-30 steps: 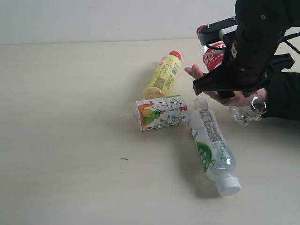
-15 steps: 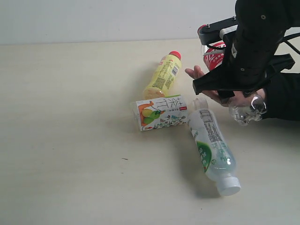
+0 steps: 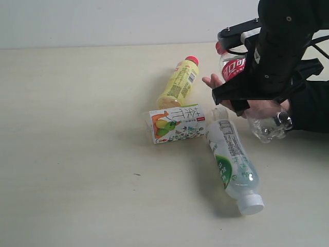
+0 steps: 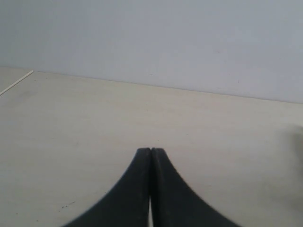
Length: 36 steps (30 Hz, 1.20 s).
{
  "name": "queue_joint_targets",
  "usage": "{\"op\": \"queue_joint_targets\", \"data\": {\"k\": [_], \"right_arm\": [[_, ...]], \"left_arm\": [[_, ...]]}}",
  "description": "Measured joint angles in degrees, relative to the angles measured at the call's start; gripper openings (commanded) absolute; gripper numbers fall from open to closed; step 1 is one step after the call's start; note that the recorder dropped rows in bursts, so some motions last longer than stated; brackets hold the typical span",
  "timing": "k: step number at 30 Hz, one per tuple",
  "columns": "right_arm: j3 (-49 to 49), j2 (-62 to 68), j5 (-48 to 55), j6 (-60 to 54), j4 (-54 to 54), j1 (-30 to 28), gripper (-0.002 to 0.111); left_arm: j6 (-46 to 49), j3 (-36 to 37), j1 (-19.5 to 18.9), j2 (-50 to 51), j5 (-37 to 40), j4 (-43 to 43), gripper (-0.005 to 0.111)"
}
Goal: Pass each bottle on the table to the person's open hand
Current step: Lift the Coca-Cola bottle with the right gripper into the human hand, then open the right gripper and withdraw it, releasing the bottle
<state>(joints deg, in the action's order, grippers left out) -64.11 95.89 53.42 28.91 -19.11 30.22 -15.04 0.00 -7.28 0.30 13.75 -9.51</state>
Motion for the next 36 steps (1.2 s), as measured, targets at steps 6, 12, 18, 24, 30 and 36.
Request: {"op": "queue_joint_targets", "data": {"k": [6, 12, 18, 24, 30, 36], "right_arm": [[0.00, 0.00, 0.00, -0.51, 0.00, 0.00, 0.075], [0.00, 0.00, 0.20, -0.63, -1.54, 0.00, 0.075], [0.00, -2.98, 0.25, -0.73, -3.76, 0.00, 0.075], [0.00, -8.90, 1.89, -1.55, -6.42, 0.00, 0.075], [0.00, -17.11, 2.50, -3.75, -7.50, 0.00, 0.075], [0.00, -26.18, 4.50, -7.01, -7.50, 0.00, 0.070]], "left_arm": [[0.00, 0.00, 0.00, 0.00, 0.00, 0.00, 0.000], [0.00, 0.00, 0.00, 0.00, 0.00, 0.00, 0.000], [0.00, 0.00, 0.00, 0.00, 0.00, 0.00, 0.000], [0.00, 0.00, 0.00, 0.00, 0.00, 0.00, 0.000], [0.00, 0.00, 0.00, 0.00, 0.00, 0.00, 0.000], [0.00, 0.00, 0.00, 0.00, 0.00, 0.00, 0.000]]}}
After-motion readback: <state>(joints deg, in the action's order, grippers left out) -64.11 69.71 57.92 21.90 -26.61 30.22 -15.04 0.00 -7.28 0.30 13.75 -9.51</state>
